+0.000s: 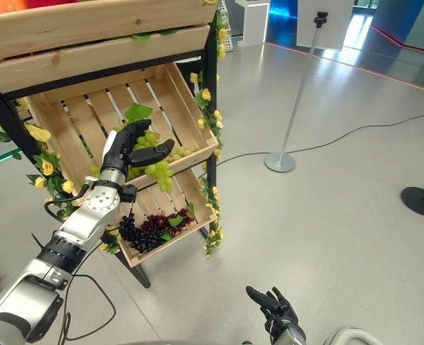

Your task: Pick up the fruits from the basket on one side to the basket on the other side

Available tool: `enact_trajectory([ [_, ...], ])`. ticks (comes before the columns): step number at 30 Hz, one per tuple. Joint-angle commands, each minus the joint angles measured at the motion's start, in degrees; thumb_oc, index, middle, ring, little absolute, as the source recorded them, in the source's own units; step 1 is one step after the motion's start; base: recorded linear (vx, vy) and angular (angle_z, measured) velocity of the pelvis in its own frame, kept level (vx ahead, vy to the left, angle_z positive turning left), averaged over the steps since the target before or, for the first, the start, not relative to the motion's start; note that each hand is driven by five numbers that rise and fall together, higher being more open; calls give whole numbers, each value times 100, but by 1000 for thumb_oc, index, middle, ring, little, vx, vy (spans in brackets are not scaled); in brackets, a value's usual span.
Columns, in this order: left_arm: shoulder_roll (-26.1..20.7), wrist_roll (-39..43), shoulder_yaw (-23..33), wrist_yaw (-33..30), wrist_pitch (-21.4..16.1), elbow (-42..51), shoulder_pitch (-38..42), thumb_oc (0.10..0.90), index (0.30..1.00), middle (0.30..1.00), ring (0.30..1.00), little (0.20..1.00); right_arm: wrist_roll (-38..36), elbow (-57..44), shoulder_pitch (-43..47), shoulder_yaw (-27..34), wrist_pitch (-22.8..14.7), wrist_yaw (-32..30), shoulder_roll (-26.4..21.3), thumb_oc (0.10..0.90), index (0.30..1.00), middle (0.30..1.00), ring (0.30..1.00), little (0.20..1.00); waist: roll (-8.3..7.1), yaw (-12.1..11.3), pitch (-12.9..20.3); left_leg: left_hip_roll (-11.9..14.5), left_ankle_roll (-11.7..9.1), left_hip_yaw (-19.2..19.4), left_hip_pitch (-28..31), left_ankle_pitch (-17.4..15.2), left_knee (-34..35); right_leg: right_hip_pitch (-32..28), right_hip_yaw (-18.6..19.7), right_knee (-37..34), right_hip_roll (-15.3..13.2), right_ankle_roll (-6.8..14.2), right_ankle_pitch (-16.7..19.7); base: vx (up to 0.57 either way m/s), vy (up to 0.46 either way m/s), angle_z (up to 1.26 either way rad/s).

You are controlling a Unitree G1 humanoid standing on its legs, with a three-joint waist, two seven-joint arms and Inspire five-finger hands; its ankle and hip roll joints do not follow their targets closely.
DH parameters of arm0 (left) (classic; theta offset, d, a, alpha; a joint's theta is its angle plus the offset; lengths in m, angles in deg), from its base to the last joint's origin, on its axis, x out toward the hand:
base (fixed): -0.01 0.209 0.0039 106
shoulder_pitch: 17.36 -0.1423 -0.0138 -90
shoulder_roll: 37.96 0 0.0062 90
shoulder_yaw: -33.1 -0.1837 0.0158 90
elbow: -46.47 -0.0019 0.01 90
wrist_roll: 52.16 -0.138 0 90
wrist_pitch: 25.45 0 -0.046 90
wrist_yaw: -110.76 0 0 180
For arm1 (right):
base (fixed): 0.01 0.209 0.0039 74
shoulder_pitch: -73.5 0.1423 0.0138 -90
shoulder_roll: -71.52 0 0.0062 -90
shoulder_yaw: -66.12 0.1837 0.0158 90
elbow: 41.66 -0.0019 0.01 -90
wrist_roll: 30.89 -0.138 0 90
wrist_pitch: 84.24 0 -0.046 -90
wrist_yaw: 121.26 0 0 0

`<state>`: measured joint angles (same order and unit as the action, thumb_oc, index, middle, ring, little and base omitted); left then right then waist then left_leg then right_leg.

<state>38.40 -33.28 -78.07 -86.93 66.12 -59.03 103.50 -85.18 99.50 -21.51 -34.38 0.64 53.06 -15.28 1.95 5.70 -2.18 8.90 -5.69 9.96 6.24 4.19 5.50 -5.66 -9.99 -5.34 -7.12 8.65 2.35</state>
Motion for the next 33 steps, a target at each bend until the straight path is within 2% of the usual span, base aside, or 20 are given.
enact_trajectory([
  [1,-97,-292,314,286,-1217,723,646,800,900,900,900,900,104,-447,282,-21,-374,-50,86,800,900,900,900,900,-203,-86,25,87,47,118,265,-251,-50,-238,-43,34,-118,-138,13,0,0,0],
  [8,-181,-1120,290,484,-1974,1658,199,800,900,900,900,900,171,-529,214,78,-338,-81,72,800,900,900,900,900,-223,-124,-5,113,53,146,331,-285,-50,-259,-3,34,-106,-140,22,1,-5,0],
  [15,-152,-1292,232,661,-2492,2304,-166,800,900,900,900,900,231,-567,179,133,-354,-125,106,800,900,900,900,900,-203,-105,-42,137,48,188,377,-309,-50,-255,37,34,-94,-140,35,0,-5,-1],
  [19,-138,-1574,202,522,-2606,2381,-329,800,900,900,900,900,240,-604,166,154,-347,-142,121,800,900,900,900,900,-199,-86,-66,155,43,228,405,-309,-50,-254,72,34,-69,-149,41,-4,-28,-7],
  [24,-90,-1423,164,700,-2771,2366,-562,800,900,900,900,900,259,-671,173,227,-272,-212,81,800,900,900,900,900,-211,-42,-99,199,29,316,476,-285,-50,-253,172,34,37,-228,24,0,-44,-8],
  [27,-36,-1328,123,756,-2746,2352,-648,800,900,900,900,900,300,-674,206,267,-216,-188,39,800,900,900,900,900,-239,-27,-133,231,-16,355,511,-264,-166,-238,300,34,127,-305,35,-13,-44,-1],
  [29,39,-1085,106,895,-2718,2323,-778,800,900,900,900,900,343,-773,241,285,-125,-156,-30,800,900,900,900,900,-284,-77,-208,227,-63,101,239,-203,-829,-204,484,34,219,-419,74,-41,-30,-12],
  [31,143,-811,139,1034,-2782,2216,-975,800,900,900,900,900,449,-825,301,237,-95,-148,-96,800,900,900,900,900,-328,-170,-291,33,3,-317,-70,-308,-1393,-175,681,34,235,-473,130,-20,81,-34],
  [32,216,-610,230,1131,-2732,2161,-1175,800,900,900,900,900,559,-829,368,222,-75,-109,-115,800,900,900,900,900,-350,-296,-333,-265,165,-813,-113,-571,-1266,-153,876,34,186,-441,207,2,197,-45],
  [33,317,-647,322,1068,-2733,2136,-1382,800,900,900,900,900,660,-853,420,147,-33,-28,-136,800,900,900,900,900,-290,-414,-365,-506,264,-1326,-93,-594,-944,-134,1085,34,220,-418,228,11,254,-68],
])
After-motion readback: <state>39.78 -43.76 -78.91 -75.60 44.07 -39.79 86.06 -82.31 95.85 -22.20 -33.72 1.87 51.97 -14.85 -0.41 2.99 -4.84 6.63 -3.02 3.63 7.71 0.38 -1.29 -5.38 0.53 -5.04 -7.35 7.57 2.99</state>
